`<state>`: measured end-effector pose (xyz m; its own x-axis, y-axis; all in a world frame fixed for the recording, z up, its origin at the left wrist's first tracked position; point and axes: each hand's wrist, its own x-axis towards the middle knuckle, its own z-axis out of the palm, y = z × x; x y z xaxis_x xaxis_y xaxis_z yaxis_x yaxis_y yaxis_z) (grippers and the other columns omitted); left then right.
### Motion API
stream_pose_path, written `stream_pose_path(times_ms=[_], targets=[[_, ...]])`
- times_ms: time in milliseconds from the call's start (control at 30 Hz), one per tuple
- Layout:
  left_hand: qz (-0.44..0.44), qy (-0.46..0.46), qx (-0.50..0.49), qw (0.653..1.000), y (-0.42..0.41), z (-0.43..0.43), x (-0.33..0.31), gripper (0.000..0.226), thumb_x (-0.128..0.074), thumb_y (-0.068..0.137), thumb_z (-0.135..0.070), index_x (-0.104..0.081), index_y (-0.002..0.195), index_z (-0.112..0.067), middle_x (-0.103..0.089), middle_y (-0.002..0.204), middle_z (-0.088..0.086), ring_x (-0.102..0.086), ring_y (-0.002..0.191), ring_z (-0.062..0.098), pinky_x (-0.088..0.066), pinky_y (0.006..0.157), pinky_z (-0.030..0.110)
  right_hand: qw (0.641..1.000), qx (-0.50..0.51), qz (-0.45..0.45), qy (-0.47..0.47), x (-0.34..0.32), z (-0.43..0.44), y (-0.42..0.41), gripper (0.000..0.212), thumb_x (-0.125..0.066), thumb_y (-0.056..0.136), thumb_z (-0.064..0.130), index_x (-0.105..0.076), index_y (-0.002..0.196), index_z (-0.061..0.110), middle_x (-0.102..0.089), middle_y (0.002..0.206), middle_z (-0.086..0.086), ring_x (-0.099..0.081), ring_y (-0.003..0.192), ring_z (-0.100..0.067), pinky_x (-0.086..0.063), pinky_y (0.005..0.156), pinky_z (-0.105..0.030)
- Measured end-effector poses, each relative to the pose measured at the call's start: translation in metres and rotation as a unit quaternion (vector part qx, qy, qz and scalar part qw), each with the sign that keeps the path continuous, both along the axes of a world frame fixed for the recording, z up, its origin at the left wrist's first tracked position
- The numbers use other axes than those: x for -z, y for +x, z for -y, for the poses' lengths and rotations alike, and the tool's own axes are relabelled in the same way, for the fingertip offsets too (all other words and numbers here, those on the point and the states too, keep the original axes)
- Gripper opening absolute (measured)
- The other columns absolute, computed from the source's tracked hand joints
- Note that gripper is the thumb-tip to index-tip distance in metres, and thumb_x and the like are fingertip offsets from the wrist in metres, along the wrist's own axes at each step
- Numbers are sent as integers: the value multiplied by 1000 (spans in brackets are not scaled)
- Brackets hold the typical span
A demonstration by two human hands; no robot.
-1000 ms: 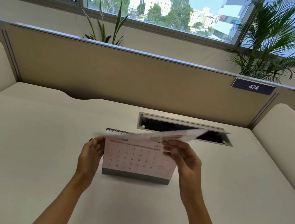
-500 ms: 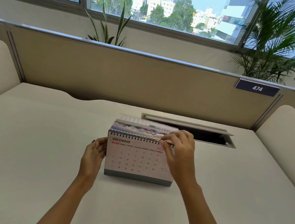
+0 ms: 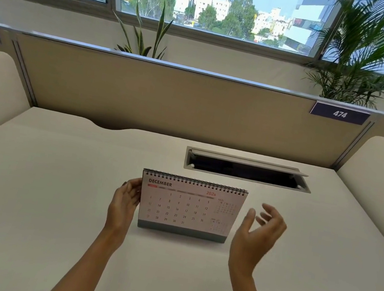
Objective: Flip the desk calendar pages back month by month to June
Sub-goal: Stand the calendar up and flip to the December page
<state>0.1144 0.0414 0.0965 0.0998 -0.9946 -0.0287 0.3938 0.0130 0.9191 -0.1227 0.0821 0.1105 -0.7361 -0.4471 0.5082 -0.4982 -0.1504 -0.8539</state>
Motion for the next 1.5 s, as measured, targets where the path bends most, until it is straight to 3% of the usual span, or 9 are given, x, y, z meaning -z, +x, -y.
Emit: stream_pose_path(times_ms=[100,233,400,667,800,1033,1267,1400,1500], targets=[[-2,-3,-2,1000,-1,0,-1,40,-22,100,-27,-60,111,-19,-69,109,1,-63,104,17,-47,88,31,987,-55,125,84,23,-8,-6,21,-57,91,3,-52,109,13,-61,110,-7,-61,96,-24,-54,84,-34],[2,-4,-2,1000,-2,0,-1,39,-23,100,-26,-59,111,-19,-67,111,2,-63,104,17,-48,87,29,968,-96,183,144,44,-14,-4,19,-60,91,6,-56,106,18,-66,101,1,-67,91,-22,-49,75,-19],[10,-5,-2,1000,-2,0,-2,37,-23,100,-25,-58,110,-19,-67,111,3,-64,100,14,-54,81,23,968,-109,164,158,49,-16,4,20,-66,87,8,-59,102,18,-66,98,0,-64,87,-19,-51,81,-24],[18,-8,-4,1000,-2,-2,-1,37,-24,100,-26,-59,109,-22,-71,104,-5,-66,98,12,-52,80,24,970,-112,159,145,50,-21,3,20,-76,78,14,-59,87,11,-68,88,-6,-64,80,-24,-49,72,-19],[13,-4,-4,1000,-2,-2,-1,37,-24,100,-26,-59,109,-22,-70,106,-4,-65,100,13,-50,83,26,971,-108,158,140,48,-25,-1,17,-79,75,15,-63,76,13,-70,78,1,-67,75,-16,-52,58,-9],[4,-11,4,1000,-2,-2,-4,38,-23,100,-26,-59,109,-17,-70,104,0,-66,94,11,-49,83,29,975,-108,144,133,46,-30,-7,16,-80,73,7,-65,74,14,-69,71,2,-67,70,-13,-49,55,-4],[6,-7,13,1000,1,-2,-3,41,-23,99,-27,-59,113,-13,-69,110,4,-63,101,16,-47,87,32,987,-101,66,107,46,-34,-2,15,-73,81,9,-60,78,15,-67,87,1,-67,78,-17,-50,63,-11],[8,-3,16,1000,3,-1,-2,41,-23,99,-28,-59,113,-14,-68,112,5,-63,104,18,-47,89,33,955,-169,197,142,39,-38,-5,31,-46,98,33,-65,78,17,-73,79,-2,-70,76,-18,-56,62,-24],[7,-6,17,1000,2,-1,-3,40,-23,99,-27,-60,109,-16,-69,106,2,-64,97,16,-49,82,29,883,-277,353,140,25,-42,-15,45,-37,101,34,-70,87,8,-75,84,-11,-70,77,-25,-56,65,-35]])
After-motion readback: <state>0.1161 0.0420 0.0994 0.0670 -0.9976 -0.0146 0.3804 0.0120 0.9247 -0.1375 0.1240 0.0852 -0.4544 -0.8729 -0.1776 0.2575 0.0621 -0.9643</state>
